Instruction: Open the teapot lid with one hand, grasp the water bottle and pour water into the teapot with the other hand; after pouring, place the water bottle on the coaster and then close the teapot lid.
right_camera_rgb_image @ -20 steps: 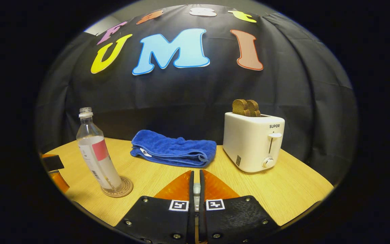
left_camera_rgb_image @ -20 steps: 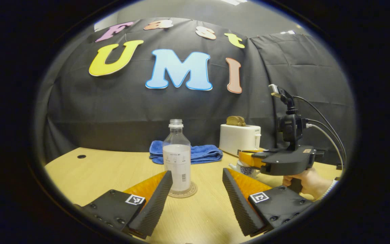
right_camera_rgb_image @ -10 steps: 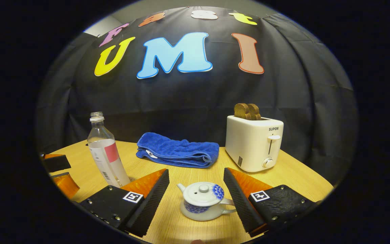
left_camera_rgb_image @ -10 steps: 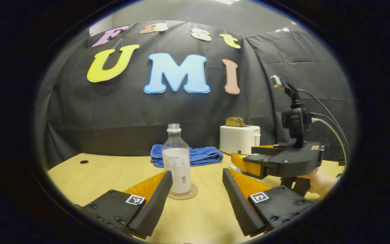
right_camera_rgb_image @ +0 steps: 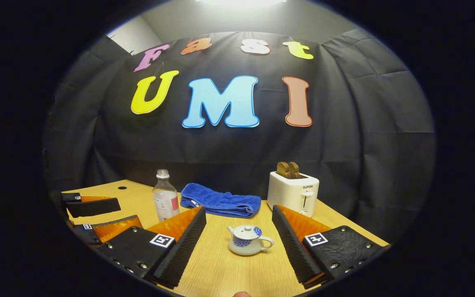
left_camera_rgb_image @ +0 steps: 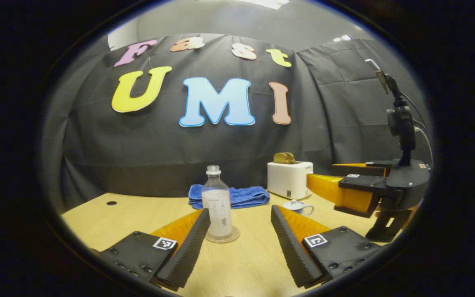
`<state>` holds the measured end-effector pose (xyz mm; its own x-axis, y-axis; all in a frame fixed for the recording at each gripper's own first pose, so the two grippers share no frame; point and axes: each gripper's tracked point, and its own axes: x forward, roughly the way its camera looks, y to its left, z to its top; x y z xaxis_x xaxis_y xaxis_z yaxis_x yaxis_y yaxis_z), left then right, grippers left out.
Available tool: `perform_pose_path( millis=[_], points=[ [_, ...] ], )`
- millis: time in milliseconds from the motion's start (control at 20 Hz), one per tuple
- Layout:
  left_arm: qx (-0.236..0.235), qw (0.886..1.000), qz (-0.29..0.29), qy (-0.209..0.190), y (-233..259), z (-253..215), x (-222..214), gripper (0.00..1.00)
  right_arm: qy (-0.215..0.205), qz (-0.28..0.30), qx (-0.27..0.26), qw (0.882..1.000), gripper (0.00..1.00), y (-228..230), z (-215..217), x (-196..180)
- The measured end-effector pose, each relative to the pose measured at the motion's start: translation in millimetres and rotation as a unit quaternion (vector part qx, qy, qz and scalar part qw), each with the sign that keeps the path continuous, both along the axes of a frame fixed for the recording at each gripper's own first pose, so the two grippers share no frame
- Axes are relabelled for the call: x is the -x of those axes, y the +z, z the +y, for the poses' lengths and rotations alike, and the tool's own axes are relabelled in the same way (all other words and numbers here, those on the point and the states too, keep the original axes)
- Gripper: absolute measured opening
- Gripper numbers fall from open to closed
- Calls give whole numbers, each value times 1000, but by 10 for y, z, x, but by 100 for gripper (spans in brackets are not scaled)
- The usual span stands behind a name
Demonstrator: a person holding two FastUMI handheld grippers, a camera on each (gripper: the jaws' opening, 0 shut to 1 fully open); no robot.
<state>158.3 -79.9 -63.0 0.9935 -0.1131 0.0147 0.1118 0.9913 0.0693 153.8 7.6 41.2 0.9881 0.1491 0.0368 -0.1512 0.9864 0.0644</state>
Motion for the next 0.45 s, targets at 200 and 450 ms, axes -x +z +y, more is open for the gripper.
perform_pose_path(
  millis=[200,450],
  points=[
    [-9,1000,-2,3,30,-72,196,100,-14,-7,11,1000,99,5,-124,336],
    [-9,1000,-12,4,86,-146,501,100,-27,-15,19,999,99,27,-203,779]
  ],
)
